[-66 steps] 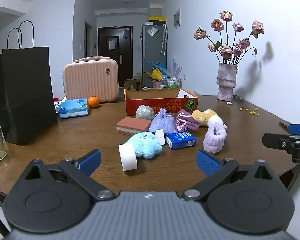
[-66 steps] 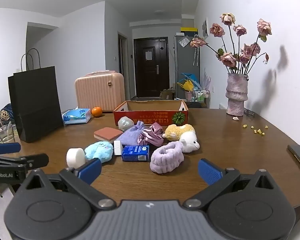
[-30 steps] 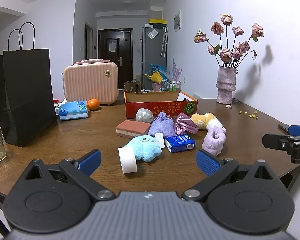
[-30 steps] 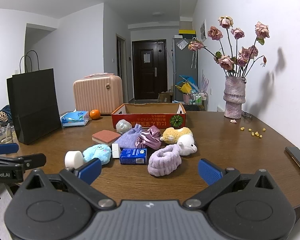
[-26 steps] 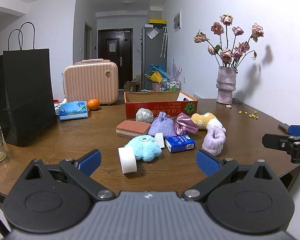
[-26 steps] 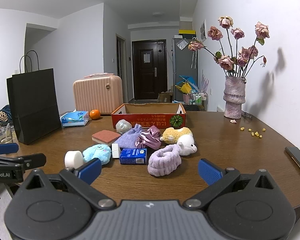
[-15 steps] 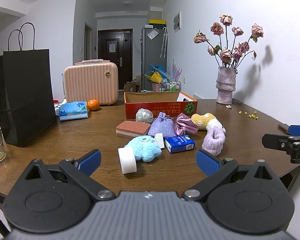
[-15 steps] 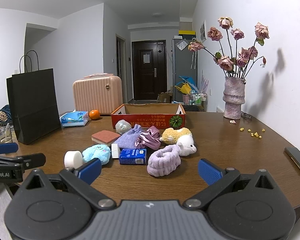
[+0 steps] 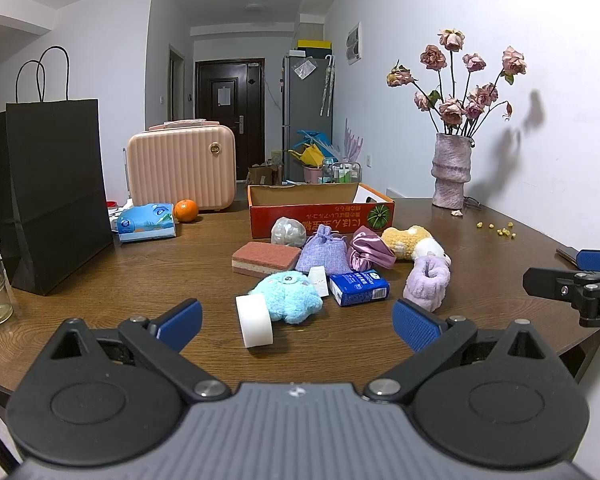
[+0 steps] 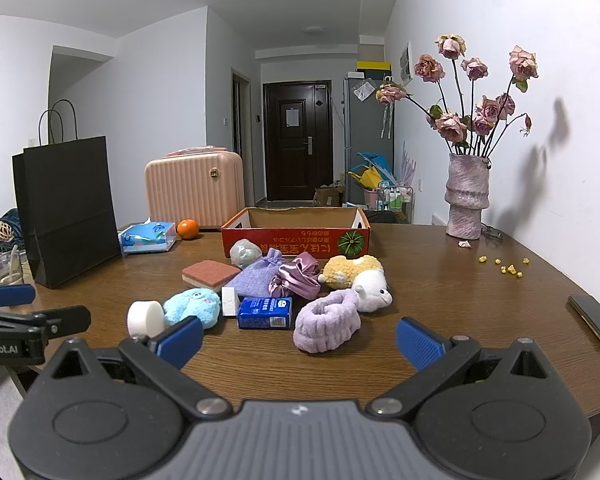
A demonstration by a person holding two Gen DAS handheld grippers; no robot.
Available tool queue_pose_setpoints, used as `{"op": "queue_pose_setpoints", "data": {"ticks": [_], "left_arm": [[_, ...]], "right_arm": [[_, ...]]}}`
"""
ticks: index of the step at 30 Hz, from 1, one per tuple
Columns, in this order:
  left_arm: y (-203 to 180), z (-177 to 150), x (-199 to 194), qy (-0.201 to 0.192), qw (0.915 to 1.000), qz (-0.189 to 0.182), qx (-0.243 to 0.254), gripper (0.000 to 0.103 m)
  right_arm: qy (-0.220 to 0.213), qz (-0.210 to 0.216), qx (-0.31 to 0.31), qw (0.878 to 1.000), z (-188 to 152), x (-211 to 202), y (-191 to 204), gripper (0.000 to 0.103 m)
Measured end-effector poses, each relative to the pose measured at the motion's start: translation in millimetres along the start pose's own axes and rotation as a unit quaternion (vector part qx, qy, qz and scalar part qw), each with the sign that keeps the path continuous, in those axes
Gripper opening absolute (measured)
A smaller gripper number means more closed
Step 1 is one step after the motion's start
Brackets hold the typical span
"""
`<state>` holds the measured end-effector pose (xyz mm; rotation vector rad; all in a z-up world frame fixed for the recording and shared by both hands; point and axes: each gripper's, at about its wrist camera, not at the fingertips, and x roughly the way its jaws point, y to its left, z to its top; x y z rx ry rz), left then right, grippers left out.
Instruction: Organize soft objects
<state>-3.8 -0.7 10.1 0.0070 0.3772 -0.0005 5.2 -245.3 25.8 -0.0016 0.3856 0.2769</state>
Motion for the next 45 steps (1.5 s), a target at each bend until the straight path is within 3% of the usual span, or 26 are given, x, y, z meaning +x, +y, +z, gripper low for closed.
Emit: {"op": "queue_pose_setpoints", "data": {"ticks": [45], "left_arm": [[2.6,2.3,2.0,0.001,1.0000,0.002,-0.003,0.103]], "right_arm": [[0.005,-0.002,-0.002,1.000,1.1,17.7,-6.8,0.103]]}}
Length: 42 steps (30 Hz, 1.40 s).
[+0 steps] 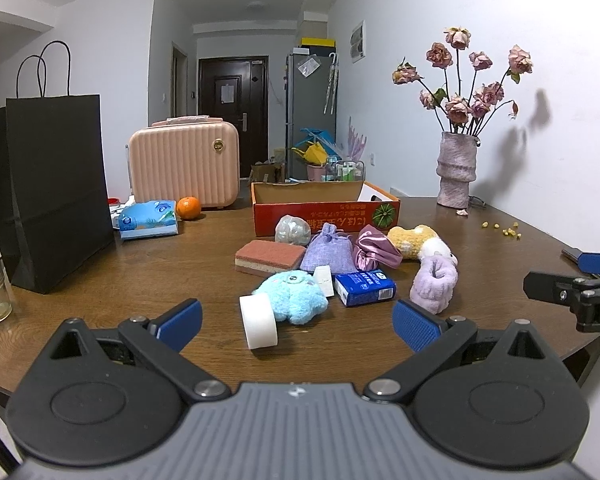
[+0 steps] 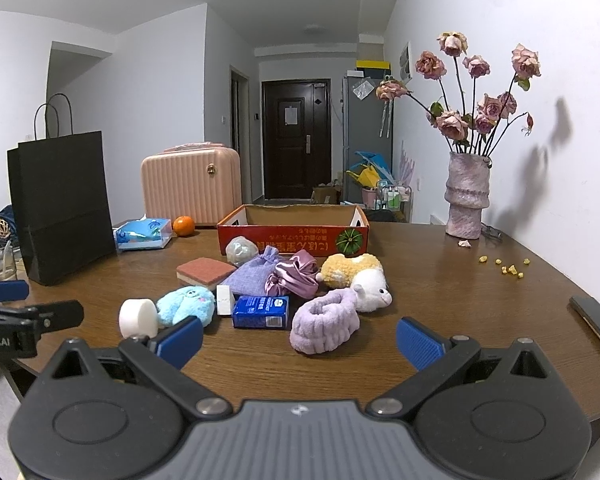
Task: Organize soft objects
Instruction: 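Move the left tool to the white sponge roll and close on it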
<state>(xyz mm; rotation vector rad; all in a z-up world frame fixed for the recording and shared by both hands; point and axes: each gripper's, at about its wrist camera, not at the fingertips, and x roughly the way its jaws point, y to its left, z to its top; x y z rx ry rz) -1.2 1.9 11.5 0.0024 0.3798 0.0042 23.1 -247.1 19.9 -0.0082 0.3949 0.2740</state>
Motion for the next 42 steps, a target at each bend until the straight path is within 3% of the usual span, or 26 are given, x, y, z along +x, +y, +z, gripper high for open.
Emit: {"op": "queue_pose_setpoints", "data": {"ticks": [42], "left_arm": [[23.6,0.7,94.7,0.050,0.9986,-0.005,-0.015,0.103]], "right_arm": [[0.051,-0.003,0.019,0.999,1.1,95.6,-7.0,0.103]]}}
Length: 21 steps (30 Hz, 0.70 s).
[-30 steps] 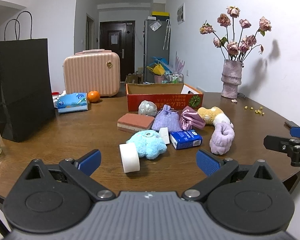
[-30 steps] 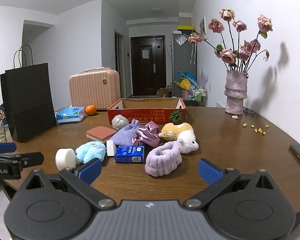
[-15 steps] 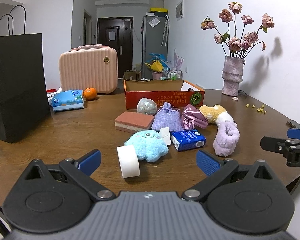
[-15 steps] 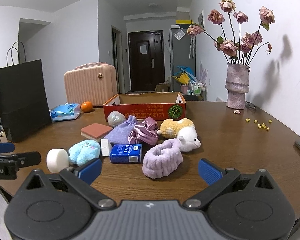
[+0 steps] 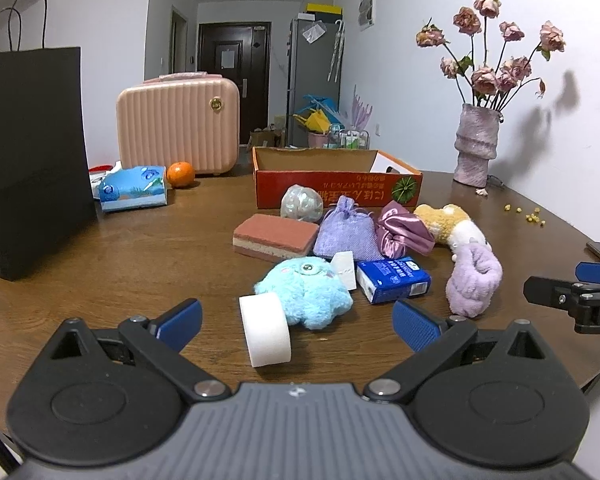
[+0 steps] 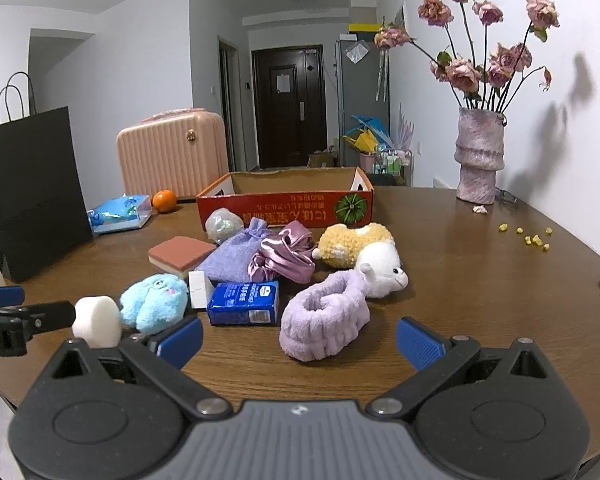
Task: Organize soft objects
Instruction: 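Move the left tool to the white sponge roll and close on it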
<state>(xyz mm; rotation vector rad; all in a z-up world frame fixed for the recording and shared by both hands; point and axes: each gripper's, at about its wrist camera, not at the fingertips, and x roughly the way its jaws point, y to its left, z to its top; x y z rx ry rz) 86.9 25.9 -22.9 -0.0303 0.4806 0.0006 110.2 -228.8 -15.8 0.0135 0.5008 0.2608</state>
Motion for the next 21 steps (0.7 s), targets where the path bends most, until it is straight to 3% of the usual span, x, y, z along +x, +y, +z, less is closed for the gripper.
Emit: {"op": "queue_pose_setpoints", "data": {"ticks": [21], "left_arm": [[16.0,1.0,62.5,0.054,0.9983,0.012,-0.015,0.103]], "right_arm": [[0.044,0.010,0.009,0.999,6.7,62.9,-6.0,0.103]]}}
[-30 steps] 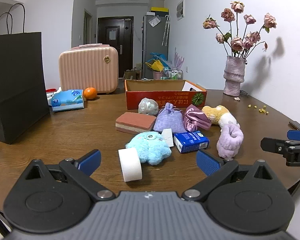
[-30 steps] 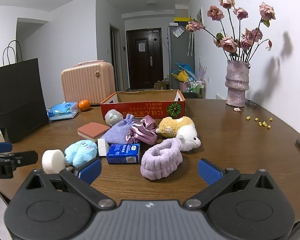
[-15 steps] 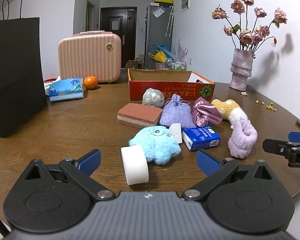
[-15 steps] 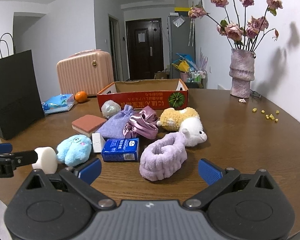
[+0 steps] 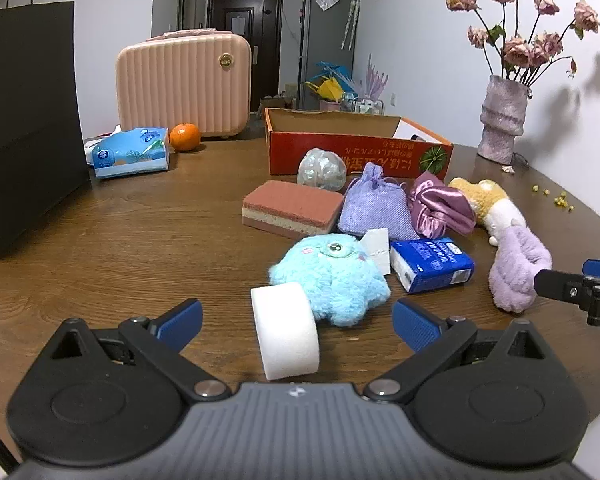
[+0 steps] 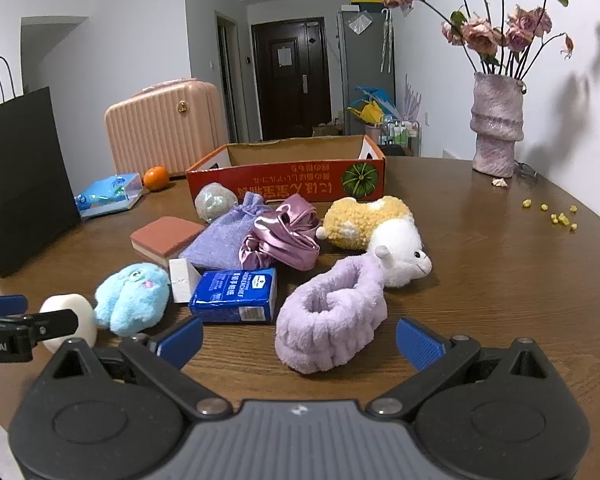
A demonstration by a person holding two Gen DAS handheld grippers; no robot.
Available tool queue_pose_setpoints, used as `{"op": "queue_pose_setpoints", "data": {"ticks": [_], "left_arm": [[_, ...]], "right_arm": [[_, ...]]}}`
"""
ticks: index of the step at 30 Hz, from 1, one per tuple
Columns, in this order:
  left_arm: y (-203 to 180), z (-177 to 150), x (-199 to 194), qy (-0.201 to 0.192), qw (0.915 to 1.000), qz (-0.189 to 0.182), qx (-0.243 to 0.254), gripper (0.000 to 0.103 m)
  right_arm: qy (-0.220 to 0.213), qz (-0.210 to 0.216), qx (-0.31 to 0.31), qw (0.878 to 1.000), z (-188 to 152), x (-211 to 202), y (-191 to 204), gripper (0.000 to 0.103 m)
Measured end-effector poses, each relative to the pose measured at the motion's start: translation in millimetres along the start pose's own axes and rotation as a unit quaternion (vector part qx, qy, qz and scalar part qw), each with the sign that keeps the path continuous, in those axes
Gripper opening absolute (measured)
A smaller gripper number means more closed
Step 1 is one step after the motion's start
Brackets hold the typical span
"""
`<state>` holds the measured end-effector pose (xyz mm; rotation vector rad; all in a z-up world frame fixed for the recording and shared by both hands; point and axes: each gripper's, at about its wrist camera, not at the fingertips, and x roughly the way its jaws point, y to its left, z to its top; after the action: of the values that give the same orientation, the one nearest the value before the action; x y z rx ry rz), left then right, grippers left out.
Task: Organize soft objects
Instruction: 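Move the left tool to the white sponge roll and close on it, then grasp the lilac fuzzy headband with the right tool while the left tool holds the sponge roll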
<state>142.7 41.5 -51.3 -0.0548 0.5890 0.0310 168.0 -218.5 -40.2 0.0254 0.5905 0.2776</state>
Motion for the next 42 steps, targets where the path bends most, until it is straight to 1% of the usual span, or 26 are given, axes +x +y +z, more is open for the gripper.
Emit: {"op": "queue_pose_setpoints", "data": {"ticks": [3,6,8,9,11,12,14,15,17,18,20,21,22,23,26,31,42], "left_arm": [[0.1,1.2,7.1,0.006,1.0000,0.003,0.003,0.101],[2.1,2.3,14.2,0.013,0.9999,0.005,0.002,0.094],[3.6,2.4,18.7,0.018,0.9998,0.007,0.001,0.085],[4.3,2.6,21.1,0.021,0.9998,0.007,0.000,0.083],[5.6,2.5,26.3,0.030,0.9995,0.005,-0.001,0.076],[6.3,2.3,28.6,0.033,0.9994,0.004,-0.001,0.075],[6.9,1.8,32.3,0.040,0.9992,0.003,-0.002,0.066],[7.2,1.4,33.6,0.043,0.9991,0.002,-0.002,0.064],[7.2,1.0,35.2,0.046,0.9989,0.001,-0.002,0.054],[7.5,0.8,35.9,0.048,0.9988,0.000,-0.002,0.052],[7.5,-0.3,37.7,0.053,0.9986,-0.002,-0.001,0.043],[7.5,-0.8,38.5,0.055,0.9985,-0.003,-0.001,0.041],[7.5,-1.3,39.4,0.057,0.9984,-0.004,-0.002,0.035],[8.1,-1.9,40.4,0.060,0.9982,-0.005,-0.004,0.031],[10.3,-3.2,42.0,0.065,0.9978,-0.007,-0.007,0.030],[14.7,-4.6,40.2,0.062,0.9980,-0.010,-0.014,0.030],[20.9,4.3,28.5,0.032,0.9994,0.003,-0.016,0.030]], "right_arm": [[0.005,0.002,0.002,1.000,2.4,8.7,-1.5,0.103],[0.009,0.004,0.003,1.000,4.1,14.6,-3.3,0.103],[0.011,0.005,0.005,1.000,5.2,18.7,-4.3,0.103],[0.012,0.005,0.005,1.000,5.5,20.1,-4.9,0.103],[0.013,0.005,0.006,1.000,6.1,23.1,-6.0,0.103],[0.014,0.005,0.006,1.000,6.2,24.1,-6.7,0.103],[0.015,0.005,0.007,1.000,6.3,25.8,-7.9,0.103],[0.016,0.006,0.008,1.000,6.2,26.5,-8.4,0.103],[0.017,0.006,0.010,1.000,6.0,27.9,-9.5,0.103],[0.018,0.006,0.010,1.000,5.8,28.6,-10.0,0.103],[0.019,0.007,0.011,1.000,5.6,29.3,-10.7,0.103],[0.019,0.007,0.012,1.000,5.5,29.4,-10.8,0.103],[0.019,0.007,0.012,1.000,5.3,29.4,-11.1,0.103],[0.019,0.007,0.012,1.000,5.2,29.4,-11.4,0.103],[0.019,0.007,0.012,1.000,5.1,29.3,-11.4,0.103],[0.020,0.003,0.012,1.000,4.0,29.4,-13.0,0.103],[0.013,-0.017,0.004,1.000,6.1,36.0,-14.9,0.103]]}}
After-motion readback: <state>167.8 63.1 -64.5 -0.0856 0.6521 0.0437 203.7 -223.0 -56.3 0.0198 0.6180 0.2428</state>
